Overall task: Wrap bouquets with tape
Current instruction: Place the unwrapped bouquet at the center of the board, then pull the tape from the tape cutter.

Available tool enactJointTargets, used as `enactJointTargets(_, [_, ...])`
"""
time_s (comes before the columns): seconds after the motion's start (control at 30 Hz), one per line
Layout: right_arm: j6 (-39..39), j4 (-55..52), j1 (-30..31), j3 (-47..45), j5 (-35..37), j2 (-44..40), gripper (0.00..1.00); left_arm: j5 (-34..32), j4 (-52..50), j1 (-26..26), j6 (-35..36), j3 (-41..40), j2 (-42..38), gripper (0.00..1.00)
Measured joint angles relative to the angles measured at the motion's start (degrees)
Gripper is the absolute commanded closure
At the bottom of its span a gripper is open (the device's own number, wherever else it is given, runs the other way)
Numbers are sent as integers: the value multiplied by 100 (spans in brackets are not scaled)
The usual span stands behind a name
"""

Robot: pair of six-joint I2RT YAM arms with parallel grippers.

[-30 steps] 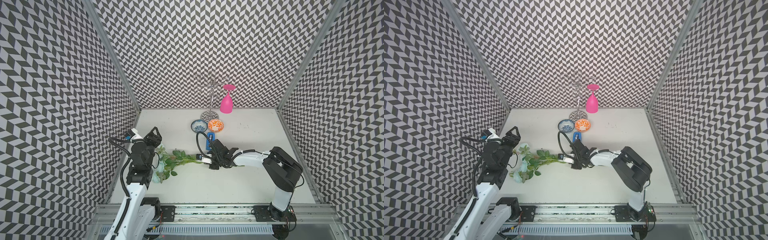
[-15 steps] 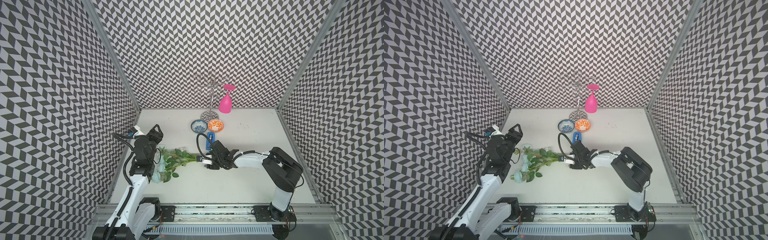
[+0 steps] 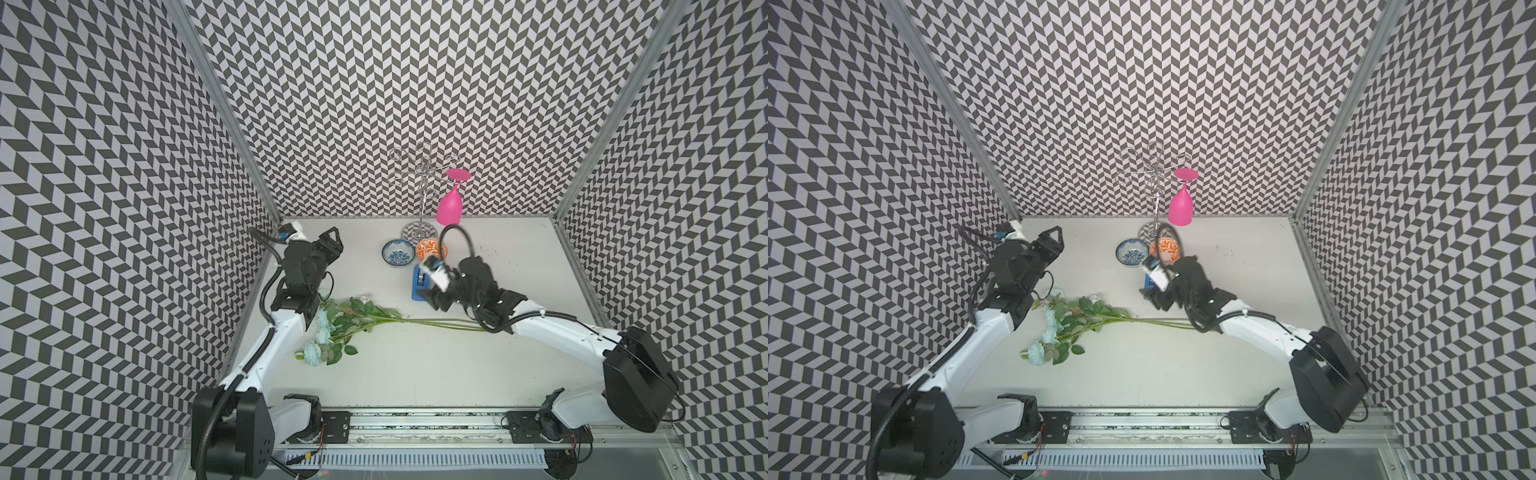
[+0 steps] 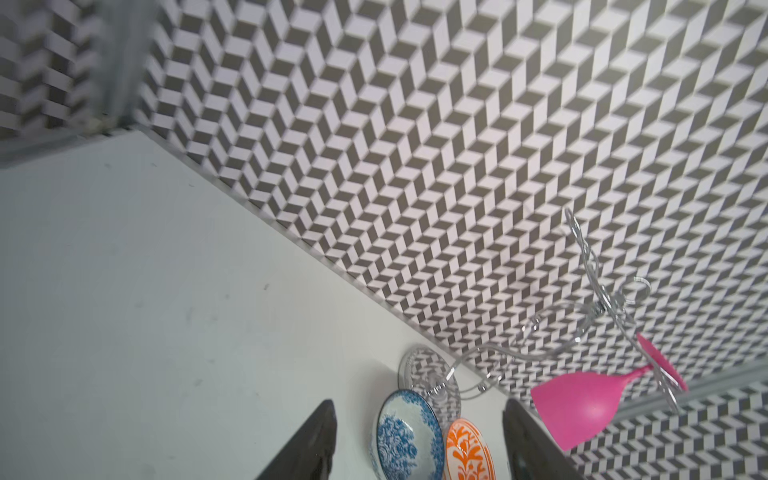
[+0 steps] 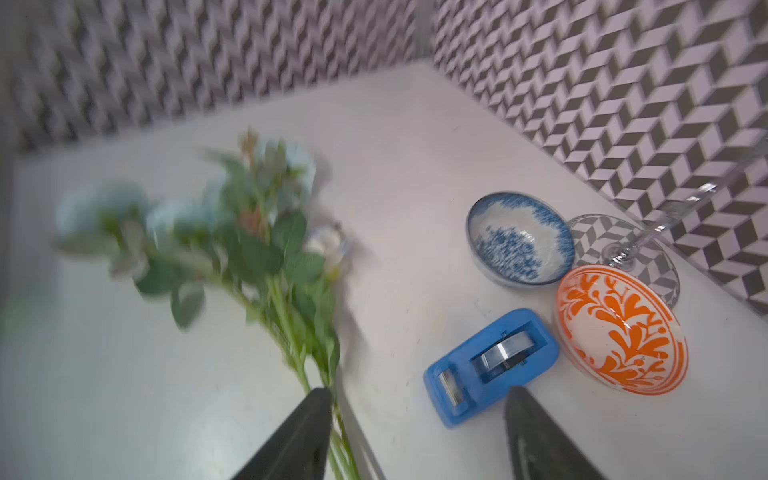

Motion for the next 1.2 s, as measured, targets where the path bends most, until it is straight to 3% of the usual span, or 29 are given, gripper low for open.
enactJointTargets(0.07, [1180,568,-776,-236,-560,111,45,299,20,-267,181,356,564,43])
enactJointTargets(0.13, [1945,870,-1080,-573,-898,243,45,656,55,-468,348,590,1095,45])
enactJointTargets(0.37, [3211,1119,-745,-927,-1578,841,49,2002,105,-728,791,732,2457,51])
enactJointTargets(0.47, [3257,1137,-518,-772,-1473,1021,51,2369,83,-758,1019,730,2677,56])
enactJointTargets(0.73, [3294,1121,-175,-170,-1078,1762,59,3042,-138,-789,1561,839,2946,54])
enactJointTargets(1.2, [3045,455,42,780,-280,2651,62,3200,-824,-905,2072,1143,3438,54])
